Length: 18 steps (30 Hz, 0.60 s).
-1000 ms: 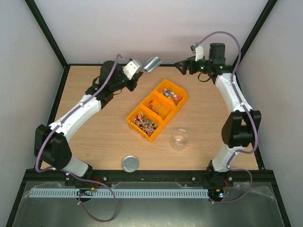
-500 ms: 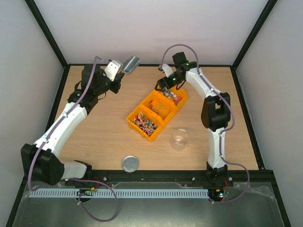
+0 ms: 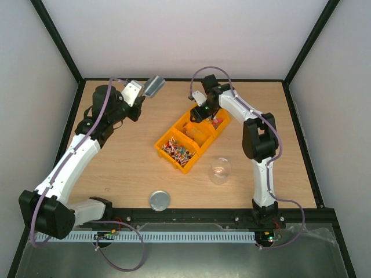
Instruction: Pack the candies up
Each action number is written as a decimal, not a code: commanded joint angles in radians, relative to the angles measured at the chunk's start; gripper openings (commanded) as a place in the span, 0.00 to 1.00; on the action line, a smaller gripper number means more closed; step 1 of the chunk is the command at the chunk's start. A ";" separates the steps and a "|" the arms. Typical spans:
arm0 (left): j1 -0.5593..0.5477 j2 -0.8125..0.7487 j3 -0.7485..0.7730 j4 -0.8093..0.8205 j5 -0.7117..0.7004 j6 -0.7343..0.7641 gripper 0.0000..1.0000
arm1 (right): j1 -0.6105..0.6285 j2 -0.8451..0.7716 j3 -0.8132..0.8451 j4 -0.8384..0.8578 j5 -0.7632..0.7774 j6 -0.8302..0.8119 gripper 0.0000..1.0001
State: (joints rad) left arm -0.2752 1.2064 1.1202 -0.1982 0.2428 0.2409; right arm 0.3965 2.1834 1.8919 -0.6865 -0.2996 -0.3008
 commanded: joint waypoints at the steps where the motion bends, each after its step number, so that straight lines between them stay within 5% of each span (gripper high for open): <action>1: 0.010 -0.027 -0.019 0.013 0.004 0.015 0.02 | 0.019 -0.031 -0.089 0.028 0.068 0.025 0.63; 18: 0.013 -0.046 -0.029 -0.017 -0.020 0.000 0.02 | 0.022 -0.184 -0.276 0.186 0.264 0.366 0.04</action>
State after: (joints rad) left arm -0.2726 1.1931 1.1030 -0.2134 0.2340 0.2459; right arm 0.4168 2.1044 1.6634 -0.5423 -0.1081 -0.0864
